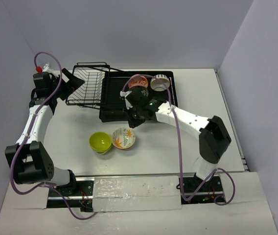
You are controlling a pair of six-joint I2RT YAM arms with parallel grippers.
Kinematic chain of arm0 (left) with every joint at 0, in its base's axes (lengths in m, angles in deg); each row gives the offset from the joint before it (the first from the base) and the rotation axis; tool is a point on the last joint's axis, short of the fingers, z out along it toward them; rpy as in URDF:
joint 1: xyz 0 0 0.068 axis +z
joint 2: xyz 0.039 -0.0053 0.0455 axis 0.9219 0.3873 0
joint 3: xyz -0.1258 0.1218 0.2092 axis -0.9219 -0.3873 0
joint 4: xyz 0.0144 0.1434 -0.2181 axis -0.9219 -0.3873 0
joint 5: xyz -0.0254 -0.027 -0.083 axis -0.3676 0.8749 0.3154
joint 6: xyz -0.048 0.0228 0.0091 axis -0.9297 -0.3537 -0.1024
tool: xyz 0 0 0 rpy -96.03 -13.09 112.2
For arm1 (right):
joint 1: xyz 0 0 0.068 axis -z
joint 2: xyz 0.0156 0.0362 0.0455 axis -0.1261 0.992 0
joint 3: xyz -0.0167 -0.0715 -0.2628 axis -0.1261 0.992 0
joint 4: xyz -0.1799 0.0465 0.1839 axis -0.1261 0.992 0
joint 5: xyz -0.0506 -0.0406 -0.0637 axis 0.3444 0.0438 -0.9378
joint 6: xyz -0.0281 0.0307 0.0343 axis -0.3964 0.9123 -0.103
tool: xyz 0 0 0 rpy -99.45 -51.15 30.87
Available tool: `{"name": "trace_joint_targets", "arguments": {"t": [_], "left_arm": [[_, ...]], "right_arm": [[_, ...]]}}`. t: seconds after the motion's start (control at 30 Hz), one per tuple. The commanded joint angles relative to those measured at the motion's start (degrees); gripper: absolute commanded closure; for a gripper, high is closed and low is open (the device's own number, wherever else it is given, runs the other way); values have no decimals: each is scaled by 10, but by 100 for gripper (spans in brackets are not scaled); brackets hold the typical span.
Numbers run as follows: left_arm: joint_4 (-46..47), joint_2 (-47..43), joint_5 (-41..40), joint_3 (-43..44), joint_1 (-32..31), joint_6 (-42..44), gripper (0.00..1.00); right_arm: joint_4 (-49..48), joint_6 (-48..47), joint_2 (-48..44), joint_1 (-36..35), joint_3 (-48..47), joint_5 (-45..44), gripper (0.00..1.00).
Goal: Load the bowls into the dish rack
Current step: Pick up the bowl from the center of the board.
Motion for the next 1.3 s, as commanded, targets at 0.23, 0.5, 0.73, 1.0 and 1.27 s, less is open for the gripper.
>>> {"name": "trace_joint_targets", "arguments": {"t": [0.23,0.5,0.73,1.0,1.27], "left_arm": [[3,22,-150,63,-59,13,1],[-22,16,-225,106,-146,-4,1],[-38,65,-249,173,-154,13,1],[-50,75,-240,203,-156,25,1],[-41,65,-225,187,-172,41,1]], "right_arm": [[-124,17,-136,8,100,-62,63],[-26,25,-143,10,50,-51,62],[3,40,-129,31,-5,6,62],[67,16,-115,38,-39,13,62],[44,-5,-90,66,17,85,63]]}}
